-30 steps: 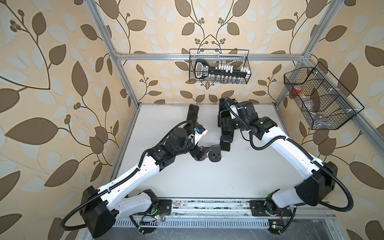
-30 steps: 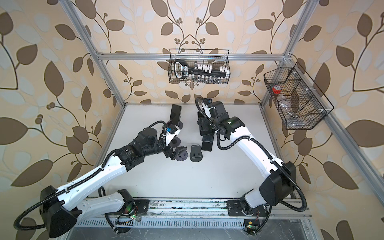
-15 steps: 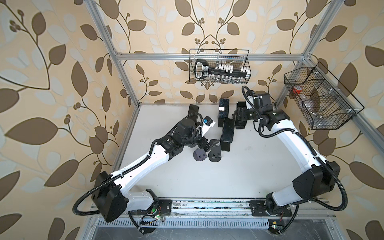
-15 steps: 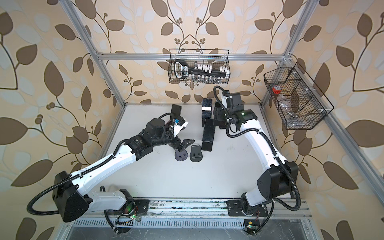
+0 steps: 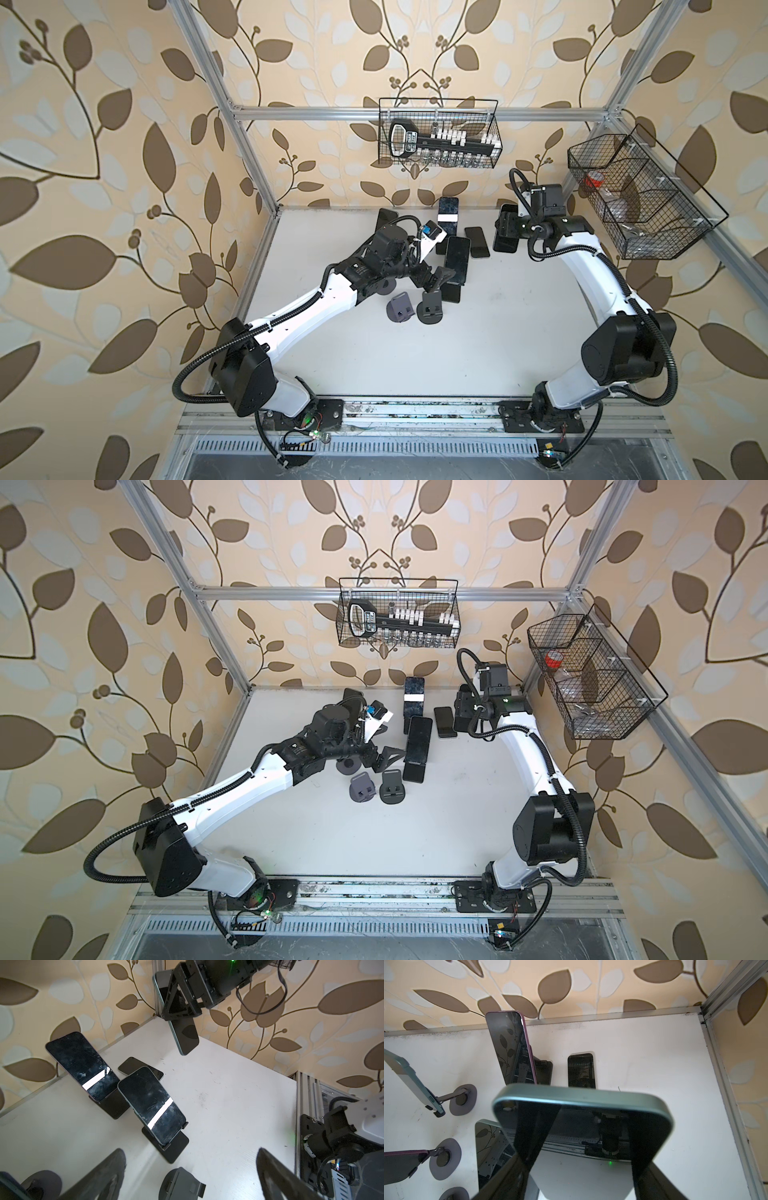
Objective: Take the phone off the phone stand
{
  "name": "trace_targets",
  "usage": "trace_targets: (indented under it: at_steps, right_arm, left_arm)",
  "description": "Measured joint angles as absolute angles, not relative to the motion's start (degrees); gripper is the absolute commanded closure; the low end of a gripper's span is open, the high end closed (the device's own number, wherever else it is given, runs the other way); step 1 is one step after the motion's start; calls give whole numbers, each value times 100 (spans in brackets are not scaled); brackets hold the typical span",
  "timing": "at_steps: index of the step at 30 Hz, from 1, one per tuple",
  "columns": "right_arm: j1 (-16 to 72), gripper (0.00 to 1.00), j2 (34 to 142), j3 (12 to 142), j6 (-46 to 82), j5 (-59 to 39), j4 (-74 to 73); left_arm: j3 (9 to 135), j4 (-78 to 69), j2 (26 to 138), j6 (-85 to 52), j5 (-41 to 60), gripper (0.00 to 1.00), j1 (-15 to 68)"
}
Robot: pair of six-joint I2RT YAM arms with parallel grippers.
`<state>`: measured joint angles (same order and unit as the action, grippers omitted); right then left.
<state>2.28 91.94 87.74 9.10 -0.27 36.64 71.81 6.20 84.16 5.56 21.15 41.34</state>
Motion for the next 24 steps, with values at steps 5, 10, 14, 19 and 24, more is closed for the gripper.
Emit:
trace_targets:
  at_steps: [5,10,14,19,24]
  right_arm:
    - [169,45,9415,8772,880,-25,3664]
    - [89,45,9721,8779,803,-23,3647]
    - [-12,45,10073,8864,738,-23,3653]
    - [-204,45,10497,9098,655,8,3653]
    - [-414,45,10715,9314,611,32,3621]
  left_arm:
    - [7526,609,8825,510,2115,3,4250]
    - [7935,631,9216,412,2082,3,4320]
    - [8377,679,9598,305,2040,3,4322]
    - [8910,913,10064,126,1986,4,4322]
    - [9249,1096,10337,36,1938,4,4359]
